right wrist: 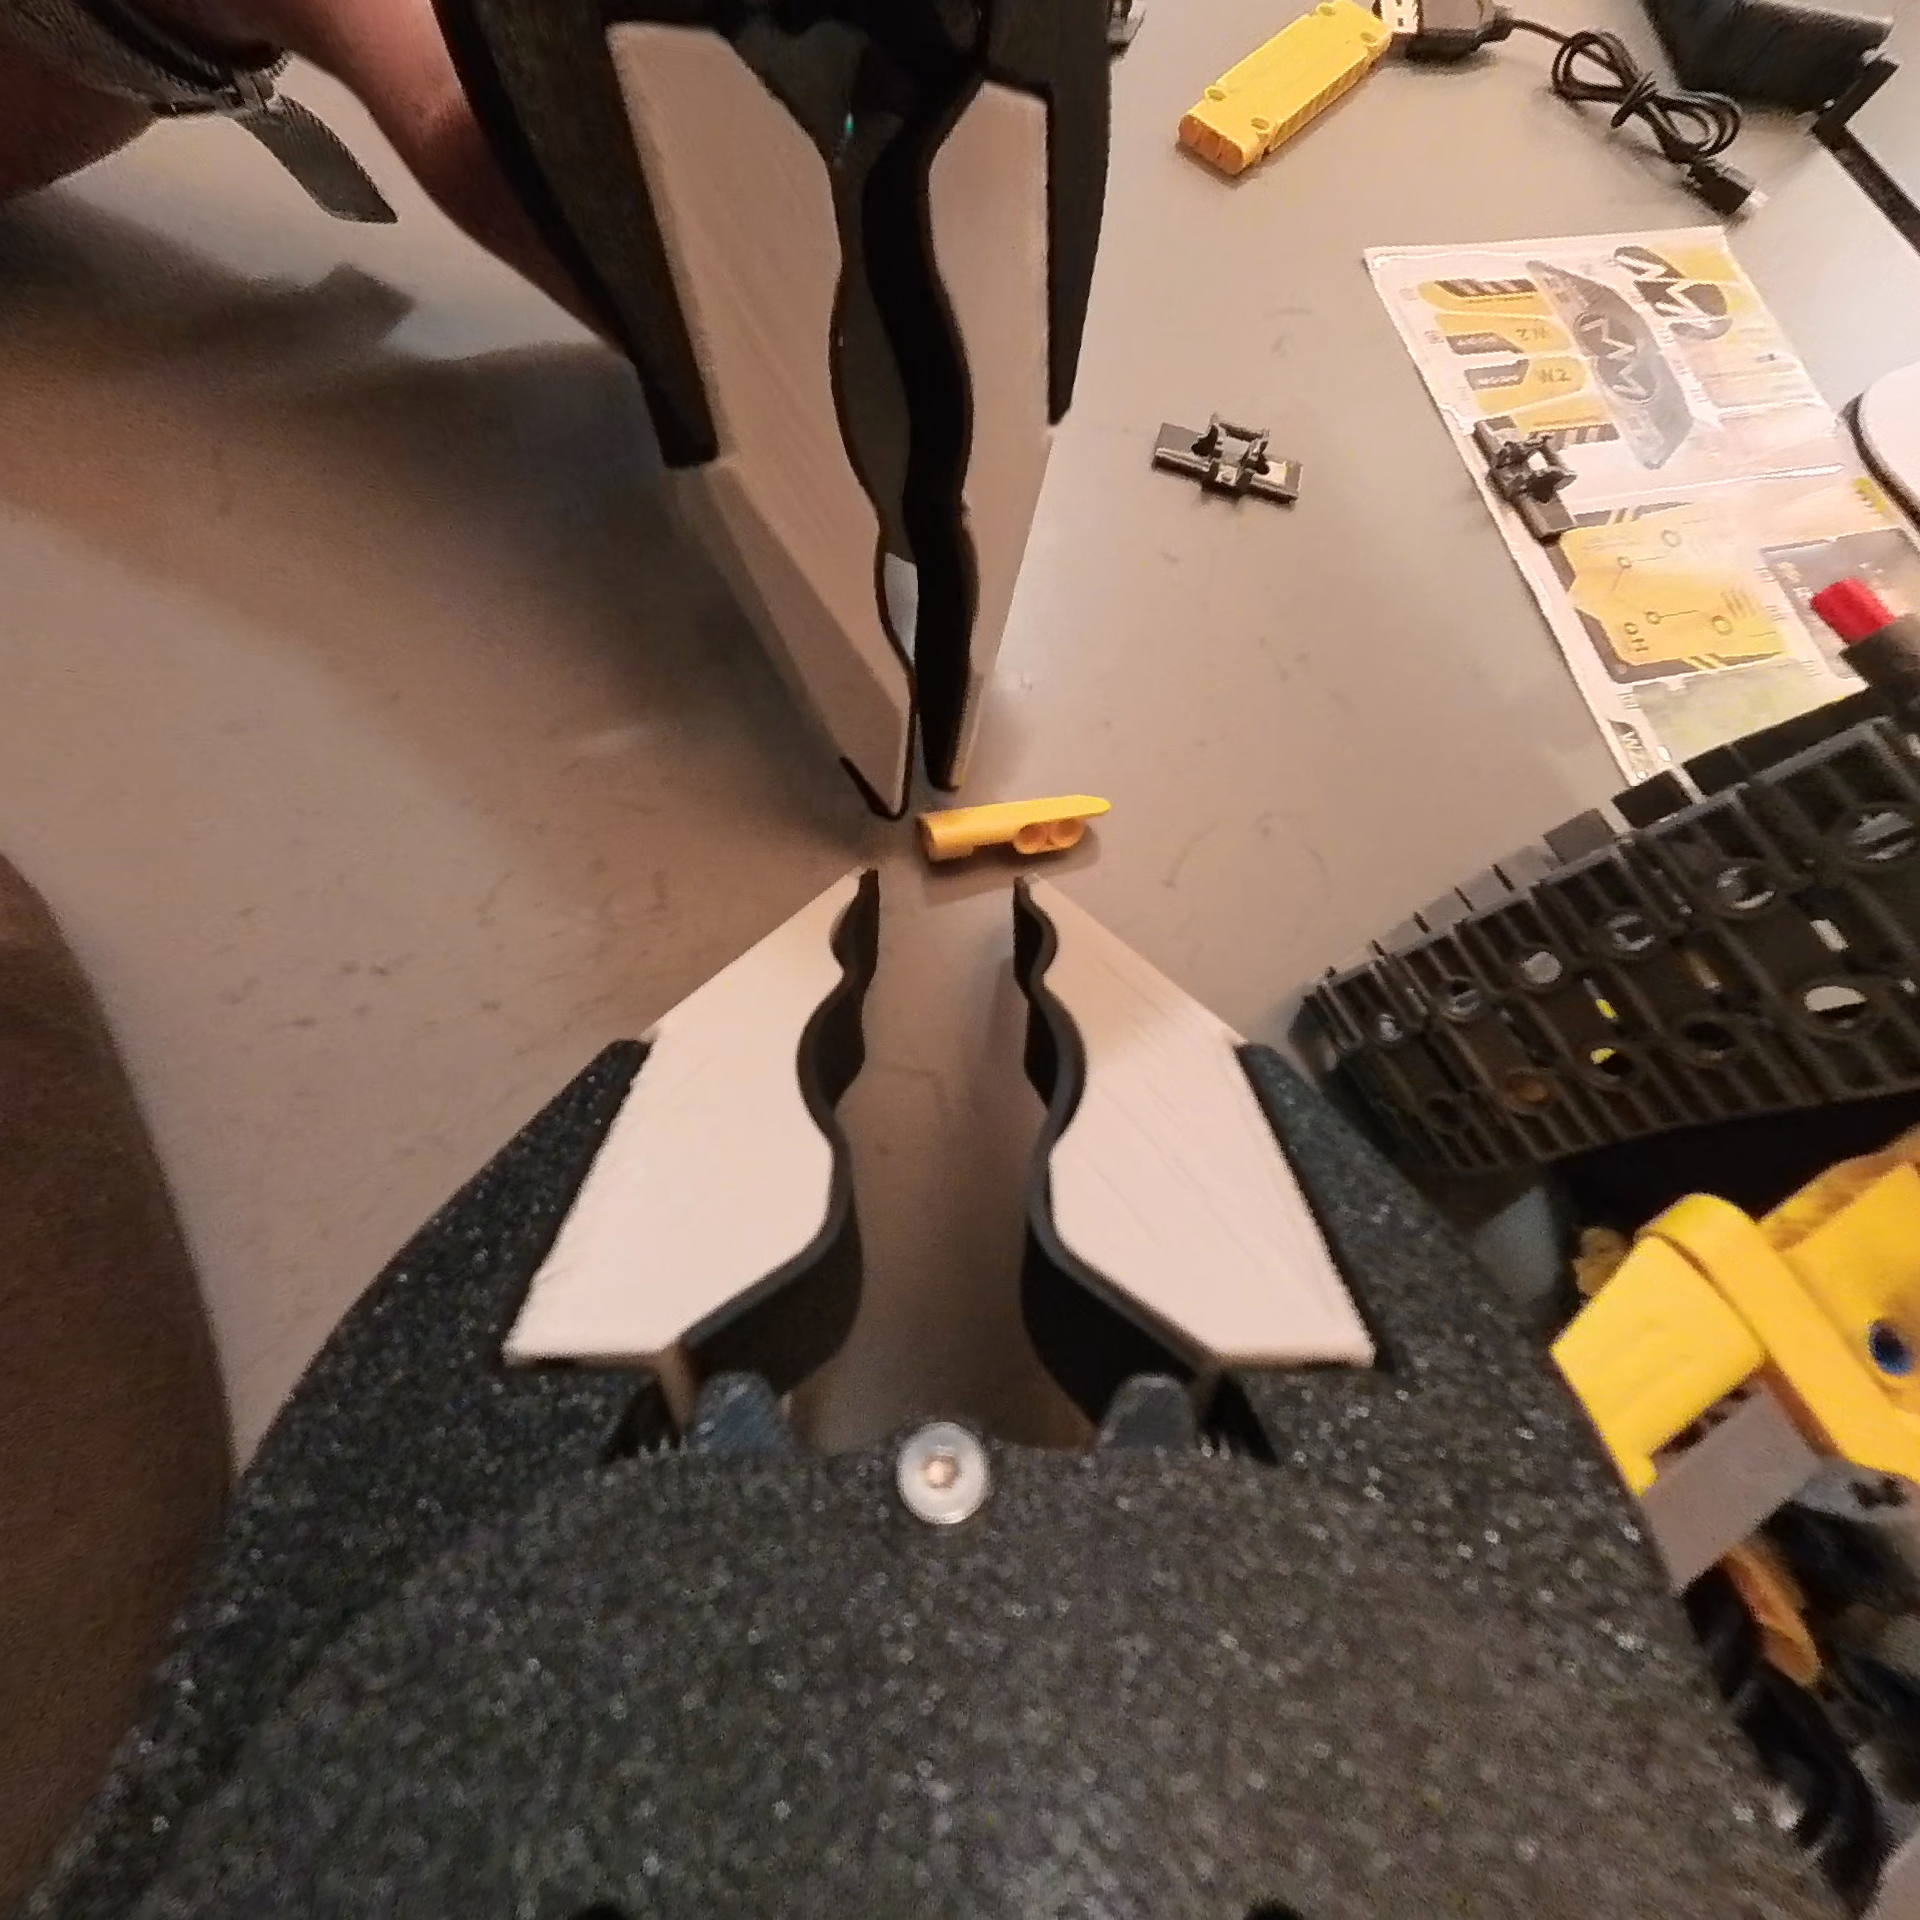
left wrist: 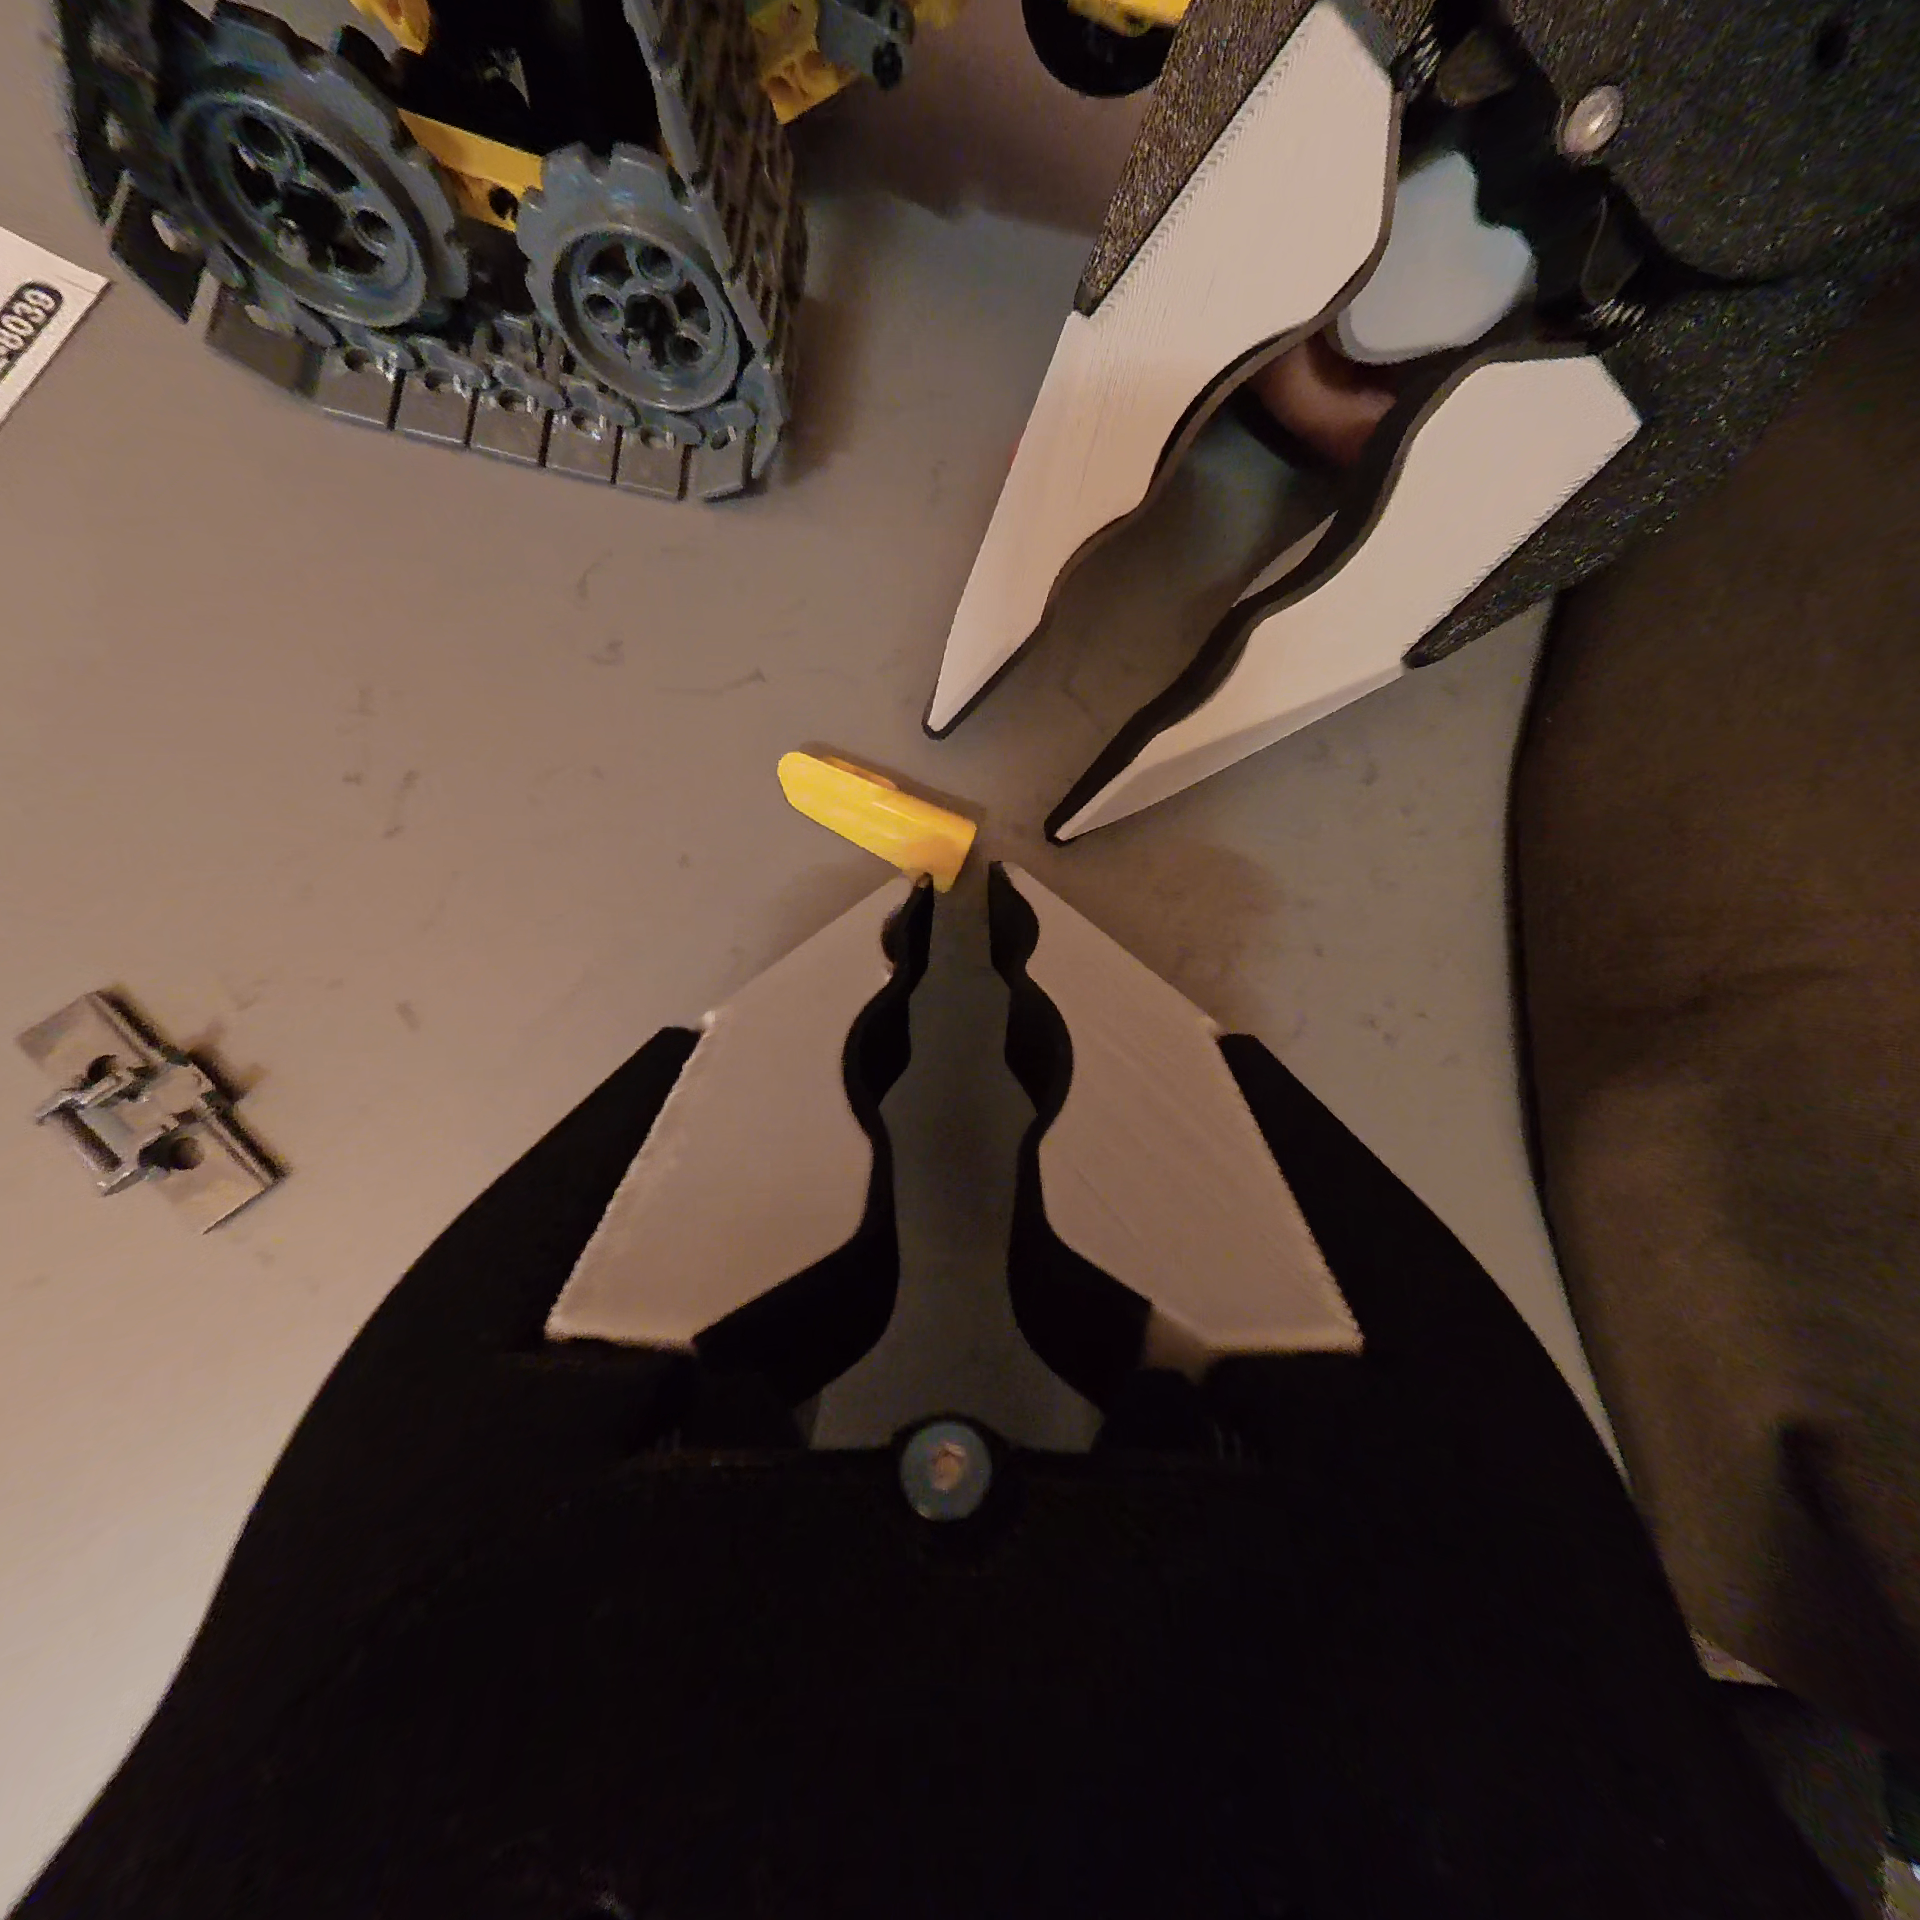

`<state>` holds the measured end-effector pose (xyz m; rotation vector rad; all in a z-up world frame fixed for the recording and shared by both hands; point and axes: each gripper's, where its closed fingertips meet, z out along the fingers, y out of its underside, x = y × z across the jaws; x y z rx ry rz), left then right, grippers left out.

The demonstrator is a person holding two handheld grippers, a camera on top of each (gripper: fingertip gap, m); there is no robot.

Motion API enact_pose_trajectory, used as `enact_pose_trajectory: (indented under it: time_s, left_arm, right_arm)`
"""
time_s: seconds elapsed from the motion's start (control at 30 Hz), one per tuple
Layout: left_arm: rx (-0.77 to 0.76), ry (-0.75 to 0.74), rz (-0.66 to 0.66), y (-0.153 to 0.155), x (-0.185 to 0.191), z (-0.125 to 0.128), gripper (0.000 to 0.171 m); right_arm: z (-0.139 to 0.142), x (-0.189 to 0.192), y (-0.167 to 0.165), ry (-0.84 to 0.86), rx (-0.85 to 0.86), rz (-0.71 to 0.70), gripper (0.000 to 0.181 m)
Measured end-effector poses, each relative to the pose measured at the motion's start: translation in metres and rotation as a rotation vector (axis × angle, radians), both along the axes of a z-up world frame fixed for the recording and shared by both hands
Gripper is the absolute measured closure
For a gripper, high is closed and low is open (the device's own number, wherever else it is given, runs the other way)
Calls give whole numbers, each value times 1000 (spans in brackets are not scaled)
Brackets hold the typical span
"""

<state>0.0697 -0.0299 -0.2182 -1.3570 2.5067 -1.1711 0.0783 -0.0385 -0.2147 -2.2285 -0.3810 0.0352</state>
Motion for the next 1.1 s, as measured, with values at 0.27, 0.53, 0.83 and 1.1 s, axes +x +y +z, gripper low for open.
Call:
enact_pose_trajectory:
  time_s: [0.27,0.53,0.83,1.1]
  left_arm:
    - [-254,-145,121,18,14,54,160]
    - [-275,-136,209,28,26,45,155]
    - [-241,-111,203,24,26,34,154]
    - [-169,-76,148,14,21,23,149]
  right_arm:
    - [5,-5,1,-4,36,33,156]
    - [7,4,12,-67,62,-58,181]
    - [1,8,14,-35,17,-90,181]
    - [-5,9,12,-85,-13,-90,181]
